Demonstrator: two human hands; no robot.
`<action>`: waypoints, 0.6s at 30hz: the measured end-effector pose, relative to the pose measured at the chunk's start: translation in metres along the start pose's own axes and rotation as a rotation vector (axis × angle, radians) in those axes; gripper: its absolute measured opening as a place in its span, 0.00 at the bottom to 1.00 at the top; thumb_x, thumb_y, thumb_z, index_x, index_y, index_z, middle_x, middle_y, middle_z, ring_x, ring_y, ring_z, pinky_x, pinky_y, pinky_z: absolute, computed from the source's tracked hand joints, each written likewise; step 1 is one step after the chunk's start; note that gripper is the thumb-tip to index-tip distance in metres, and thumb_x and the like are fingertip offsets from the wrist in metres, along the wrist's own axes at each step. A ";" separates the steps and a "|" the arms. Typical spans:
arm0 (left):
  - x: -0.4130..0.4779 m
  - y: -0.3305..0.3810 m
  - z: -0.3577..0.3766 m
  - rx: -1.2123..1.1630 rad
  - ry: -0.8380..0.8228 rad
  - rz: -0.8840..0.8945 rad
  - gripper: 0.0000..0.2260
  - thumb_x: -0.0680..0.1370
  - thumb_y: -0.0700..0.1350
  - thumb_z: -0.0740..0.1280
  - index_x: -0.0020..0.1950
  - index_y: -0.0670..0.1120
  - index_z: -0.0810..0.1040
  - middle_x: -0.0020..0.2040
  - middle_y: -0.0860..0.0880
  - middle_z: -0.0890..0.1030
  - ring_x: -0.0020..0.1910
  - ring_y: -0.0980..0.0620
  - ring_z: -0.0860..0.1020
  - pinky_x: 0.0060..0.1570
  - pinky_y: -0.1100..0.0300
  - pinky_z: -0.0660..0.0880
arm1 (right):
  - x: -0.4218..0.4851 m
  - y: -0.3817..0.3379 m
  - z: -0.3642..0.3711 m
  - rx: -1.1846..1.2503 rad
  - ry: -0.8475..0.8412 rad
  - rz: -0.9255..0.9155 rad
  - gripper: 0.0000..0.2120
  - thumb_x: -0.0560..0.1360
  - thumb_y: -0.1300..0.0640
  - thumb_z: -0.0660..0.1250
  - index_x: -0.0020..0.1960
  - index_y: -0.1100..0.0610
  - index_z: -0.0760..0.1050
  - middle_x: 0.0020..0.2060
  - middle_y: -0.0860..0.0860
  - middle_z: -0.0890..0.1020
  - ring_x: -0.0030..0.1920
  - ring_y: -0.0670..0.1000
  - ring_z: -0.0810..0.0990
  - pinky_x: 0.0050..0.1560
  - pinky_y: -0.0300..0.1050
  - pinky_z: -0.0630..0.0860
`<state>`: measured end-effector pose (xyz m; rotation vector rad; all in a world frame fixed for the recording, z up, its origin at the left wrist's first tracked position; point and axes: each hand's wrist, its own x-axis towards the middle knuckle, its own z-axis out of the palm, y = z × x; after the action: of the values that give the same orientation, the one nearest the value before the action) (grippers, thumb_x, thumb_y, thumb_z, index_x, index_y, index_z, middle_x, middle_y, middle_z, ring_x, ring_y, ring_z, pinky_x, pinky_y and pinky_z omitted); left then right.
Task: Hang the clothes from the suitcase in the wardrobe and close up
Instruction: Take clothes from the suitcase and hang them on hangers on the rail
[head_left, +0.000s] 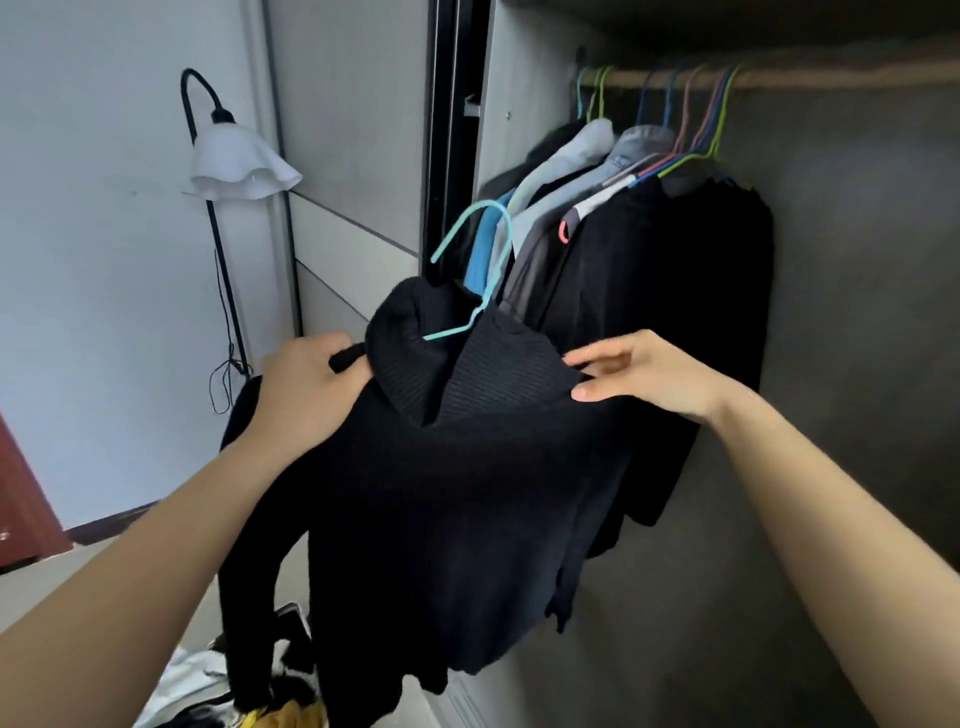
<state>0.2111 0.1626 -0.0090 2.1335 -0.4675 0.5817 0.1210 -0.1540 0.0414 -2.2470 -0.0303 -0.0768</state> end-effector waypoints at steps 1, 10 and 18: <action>0.001 0.002 0.003 -0.019 -0.020 0.010 0.18 0.77 0.49 0.66 0.35 0.36 0.73 0.32 0.39 0.77 0.30 0.52 0.70 0.30 0.61 0.62 | 0.001 -0.013 0.004 0.020 -0.006 -0.023 0.15 0.70 0.59 0.76 0.55 0.49 0.83 0.43 0.45 0.84 0.45 0.40 0.81 0.46 0.34 0.71; -0.001 -0.006 0.050 -0.226 -0.475 0.072 0.11 0.77 0.43 0.68 0.38 0.58 0.77 0.34 0.63 0.82 0.37 0.66 0.78 0.38 0.67 0.73 | -0.022 -0.050 0.042 0.095 -0.379 0.078 0.12 0.78 0.68 0.64 0.61 0.64 0.78 0.53 0.57 0.84 0.48 0.52 0.85 0.42 0.47 0.82; 0.003 0.013 0.119 -0.407 -0.800 0.034 0.09 0.76 0.45 0.68 0.41 0.40 0.80 0.39 0.53 0.82 0.41 0.55 0.79 0.45 0.54 0.78 | -0.059 -0.042 0.029 0.418 -0.116 0.090 0.14 0.72 0.64 0.67 0.56 0.67 0.79 0.52 0.63 0.83 0.52 0.59 0.83 0.59 0.55 0.77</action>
<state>0.2353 0.0578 -0.0621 1.8871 -0.9616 -0.3674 0.0612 -0.1046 0.0516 -1.8295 -0.0067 0.1012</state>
